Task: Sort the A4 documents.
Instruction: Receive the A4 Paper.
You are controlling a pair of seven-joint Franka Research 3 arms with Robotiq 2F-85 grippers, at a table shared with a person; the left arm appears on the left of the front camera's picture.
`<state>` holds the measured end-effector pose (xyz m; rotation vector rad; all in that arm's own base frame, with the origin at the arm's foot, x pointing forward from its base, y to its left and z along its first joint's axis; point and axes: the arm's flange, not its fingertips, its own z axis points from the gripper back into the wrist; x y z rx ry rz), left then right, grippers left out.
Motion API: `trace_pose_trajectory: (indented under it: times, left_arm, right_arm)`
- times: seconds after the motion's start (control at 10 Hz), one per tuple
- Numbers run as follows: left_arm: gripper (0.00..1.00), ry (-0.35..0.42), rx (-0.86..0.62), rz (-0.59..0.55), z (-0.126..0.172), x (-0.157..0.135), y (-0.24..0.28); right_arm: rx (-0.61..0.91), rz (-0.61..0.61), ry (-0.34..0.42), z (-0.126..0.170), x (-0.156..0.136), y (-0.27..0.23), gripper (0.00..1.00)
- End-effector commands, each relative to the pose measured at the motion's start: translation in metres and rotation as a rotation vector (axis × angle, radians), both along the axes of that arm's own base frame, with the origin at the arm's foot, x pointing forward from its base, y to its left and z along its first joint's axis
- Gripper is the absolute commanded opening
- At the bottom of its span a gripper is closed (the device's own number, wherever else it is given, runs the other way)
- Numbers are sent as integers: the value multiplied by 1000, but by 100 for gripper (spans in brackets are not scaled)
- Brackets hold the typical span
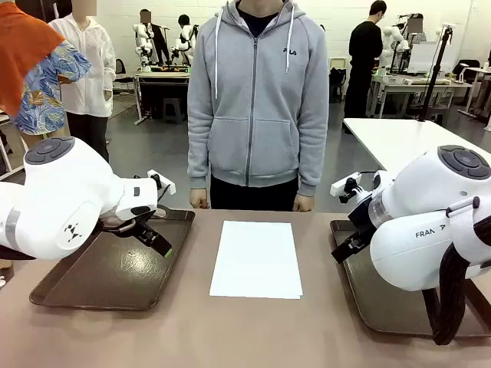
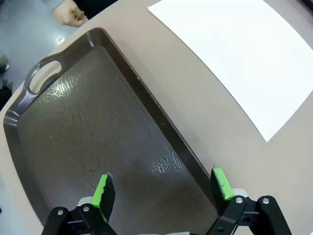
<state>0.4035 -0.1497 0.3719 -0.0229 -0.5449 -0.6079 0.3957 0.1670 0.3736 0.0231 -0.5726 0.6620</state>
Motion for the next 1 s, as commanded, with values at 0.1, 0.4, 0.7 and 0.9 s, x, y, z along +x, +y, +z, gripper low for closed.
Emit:
trace_pose_trajectory:
  times: [0.1,0.4,0.7,0.9]
  left_arm:
    - [100,0,0,0,0,0,0]
    - [100,0,0,0,0,0,0]
    - [100,0,0,0,0,0,0]
    - [100,0,0,0,0,0,0]
  right_arm:
    - [0,0,0,0,0,0,100]
    - [0,0,0,0,0,0,100]
    - [0,0,0,0,0,0,100]
    - [0,0,0,0,0,0,100]
